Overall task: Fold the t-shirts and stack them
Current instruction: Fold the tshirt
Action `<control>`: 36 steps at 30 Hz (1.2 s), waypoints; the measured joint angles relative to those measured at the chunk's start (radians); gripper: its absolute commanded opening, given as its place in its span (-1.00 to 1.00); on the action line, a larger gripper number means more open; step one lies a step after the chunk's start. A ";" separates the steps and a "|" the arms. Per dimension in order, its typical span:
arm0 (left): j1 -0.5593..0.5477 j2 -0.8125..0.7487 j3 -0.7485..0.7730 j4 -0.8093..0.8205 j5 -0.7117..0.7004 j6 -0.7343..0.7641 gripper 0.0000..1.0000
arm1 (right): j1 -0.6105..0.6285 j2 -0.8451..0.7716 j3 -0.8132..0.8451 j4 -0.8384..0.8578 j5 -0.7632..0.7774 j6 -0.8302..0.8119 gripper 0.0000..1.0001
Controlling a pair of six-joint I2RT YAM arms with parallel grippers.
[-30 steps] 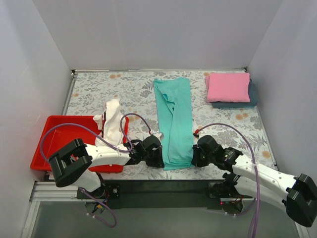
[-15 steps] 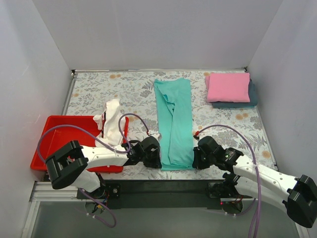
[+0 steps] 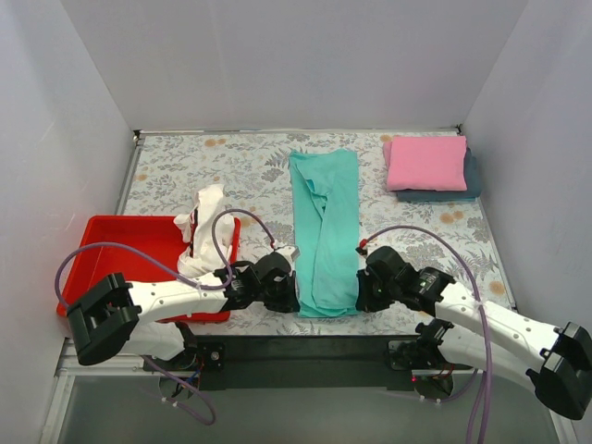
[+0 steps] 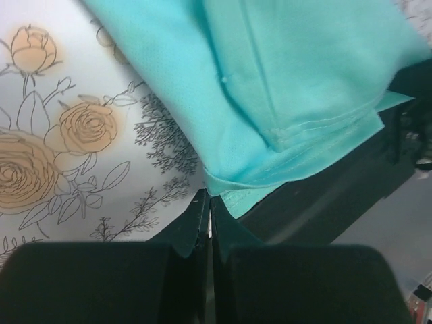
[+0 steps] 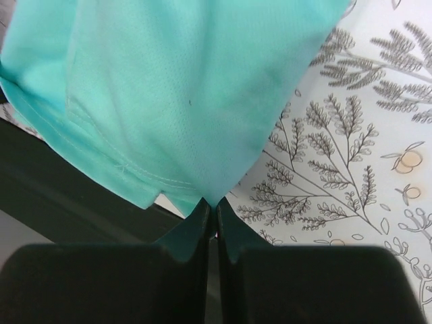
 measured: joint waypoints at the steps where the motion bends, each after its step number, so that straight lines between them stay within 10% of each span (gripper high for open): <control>1: 0.003 -0.014 0.000 0.010 -0.001 -0.003 -1.00 | 0.000 0.004 0.013 0.001 0.011 -0.003 -0.97; 16: 0.287 0.090 0.146 0.229 0.005 0.113 -1.00 | -0.056 0.322 0.296 0.069 0.249 -0.156 -0.97; 36: 0.539 0.463 0.445 0.348 0.182 0.224 -1.00 | -0.345 0.783 0.723 0.139 0.154 -0.402 -0.97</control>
